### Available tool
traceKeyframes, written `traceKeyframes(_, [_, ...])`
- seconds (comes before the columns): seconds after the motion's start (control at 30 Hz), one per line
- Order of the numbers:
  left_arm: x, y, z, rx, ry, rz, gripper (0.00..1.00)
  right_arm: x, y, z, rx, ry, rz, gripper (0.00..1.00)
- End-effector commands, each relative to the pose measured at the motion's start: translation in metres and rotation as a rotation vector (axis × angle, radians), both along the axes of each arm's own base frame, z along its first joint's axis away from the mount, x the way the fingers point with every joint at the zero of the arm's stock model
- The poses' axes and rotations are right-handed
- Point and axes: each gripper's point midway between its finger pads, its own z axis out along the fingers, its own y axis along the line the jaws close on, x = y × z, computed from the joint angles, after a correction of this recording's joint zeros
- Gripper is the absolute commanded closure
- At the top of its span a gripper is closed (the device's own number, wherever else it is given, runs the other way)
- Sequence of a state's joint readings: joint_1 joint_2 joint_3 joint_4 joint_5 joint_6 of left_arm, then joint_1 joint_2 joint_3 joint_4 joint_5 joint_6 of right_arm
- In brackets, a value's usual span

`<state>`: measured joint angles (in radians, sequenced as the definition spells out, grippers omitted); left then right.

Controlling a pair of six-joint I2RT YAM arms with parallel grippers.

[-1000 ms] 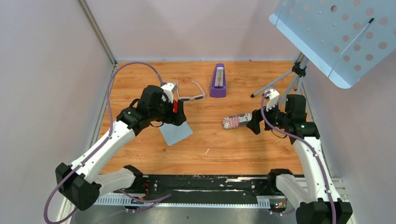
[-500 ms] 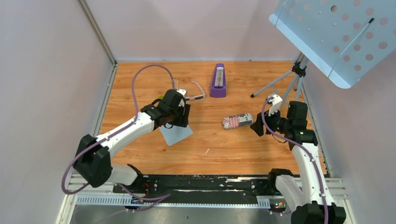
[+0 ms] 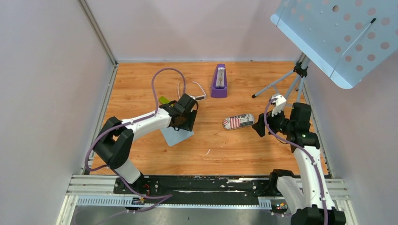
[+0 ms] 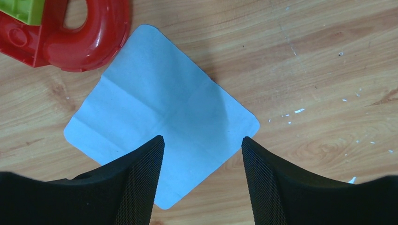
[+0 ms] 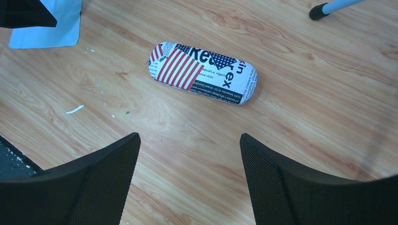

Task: Organize the sunglasses
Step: Move the glasses cleaning cloth to the center of the board.

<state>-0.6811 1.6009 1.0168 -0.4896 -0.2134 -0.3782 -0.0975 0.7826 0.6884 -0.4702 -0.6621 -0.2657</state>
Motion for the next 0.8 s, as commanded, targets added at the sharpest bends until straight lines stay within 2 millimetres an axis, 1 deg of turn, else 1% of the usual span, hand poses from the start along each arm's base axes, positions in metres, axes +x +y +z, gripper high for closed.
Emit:
traceKeyframes(0.0, [0.011, -0.009, -0.002, -0.015, -0.022, 0.003, 0.34, 0.000, -0.004, -0.005, -0.005, -0.001, -0.014, 0.17])
traceKeyframes(0.1, [0.011, -0.009, -0.006, -0.010, -0.015, 0.002, 0.32, 0.000, -0.004, -0.006, -0.006, 0.000, -0.014, 0.17])
traceKeyframes(0.17, [0.010, -0.009, -0.005, -0.016, -0.015, 0.006, 0.31, 0.000, -0.005, -0.005, -0.006, -0.001, -0.016, 0.16])
traceKeyframes(0.33, [0.009, 0.003, -0.003, -0.012, -0.026, 0.073, 0.25, 0.001, -0.005, -0.005, -0.006, -0.002, -0.015, 0.16])
traceKeyframes(0.53, [0.009, 0.016, -0.012, -0.032, 0.001, 0.139, 0.25, -0.001, -0.001, -0.005, 0.010, -0.002, 0.002, 0.14])
traceKeyframes(0.77, [0.006, 0.019, -0.022, -0.046, 0.022, 0.157, 0.25, -0.001, -0.003, -0.006, 0.003, -0.001, -0.005, 0.15])
